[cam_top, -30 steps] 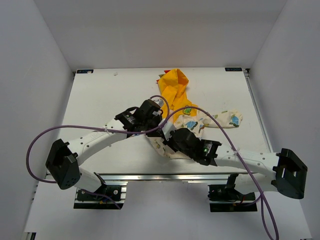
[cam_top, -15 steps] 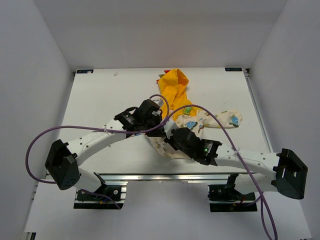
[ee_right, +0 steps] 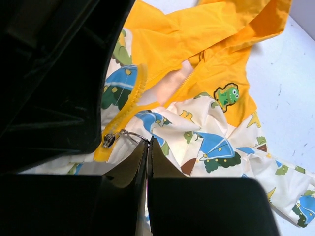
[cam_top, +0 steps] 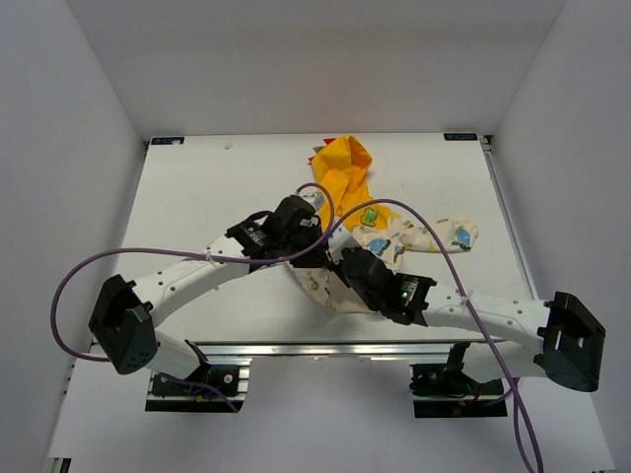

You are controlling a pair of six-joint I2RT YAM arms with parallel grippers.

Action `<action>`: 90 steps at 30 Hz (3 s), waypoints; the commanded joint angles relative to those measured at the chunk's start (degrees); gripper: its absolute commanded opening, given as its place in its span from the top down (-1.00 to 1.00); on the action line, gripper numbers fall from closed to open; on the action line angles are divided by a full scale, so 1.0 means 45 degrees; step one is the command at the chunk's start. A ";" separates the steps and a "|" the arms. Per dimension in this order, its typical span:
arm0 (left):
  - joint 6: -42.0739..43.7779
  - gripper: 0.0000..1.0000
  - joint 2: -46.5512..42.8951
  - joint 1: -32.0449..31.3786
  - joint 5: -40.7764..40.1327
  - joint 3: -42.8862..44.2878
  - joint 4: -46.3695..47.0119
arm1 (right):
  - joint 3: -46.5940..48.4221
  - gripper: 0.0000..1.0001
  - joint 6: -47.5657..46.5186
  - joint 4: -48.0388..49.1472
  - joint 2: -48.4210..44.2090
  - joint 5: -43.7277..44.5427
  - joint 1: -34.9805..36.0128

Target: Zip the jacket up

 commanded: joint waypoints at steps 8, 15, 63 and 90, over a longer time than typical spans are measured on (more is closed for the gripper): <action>-0.0092 1.00 -0.0668 -0.0308 0.0342 -0.0862 -0.1092 | 0.0683 1.00 -0.0728 0.0311 -0.0447 -0.3163 -0.0692; -0.0073 1.00 -0.0512 -0.0308 -0.0166 0.0035 -0.1111 | 0.0059 1.00 -0.0083 -0.1391 -0.0798 -0.5837 -0.0692; 0.0357 1.00 -0.0433 -0.0308 0.0204 0.0642 -0.0623 | 0.0331 1.00 0.0720 -0.1275 -0.1444 -0.5176 -0.0712; 0.0982 1.00 -0.0277 -0.0327 0.0517 0.0290 -0.0974 | 0.0819 1.00 0.0118 -0.0669 -0.1035 -0.2298 -0.0712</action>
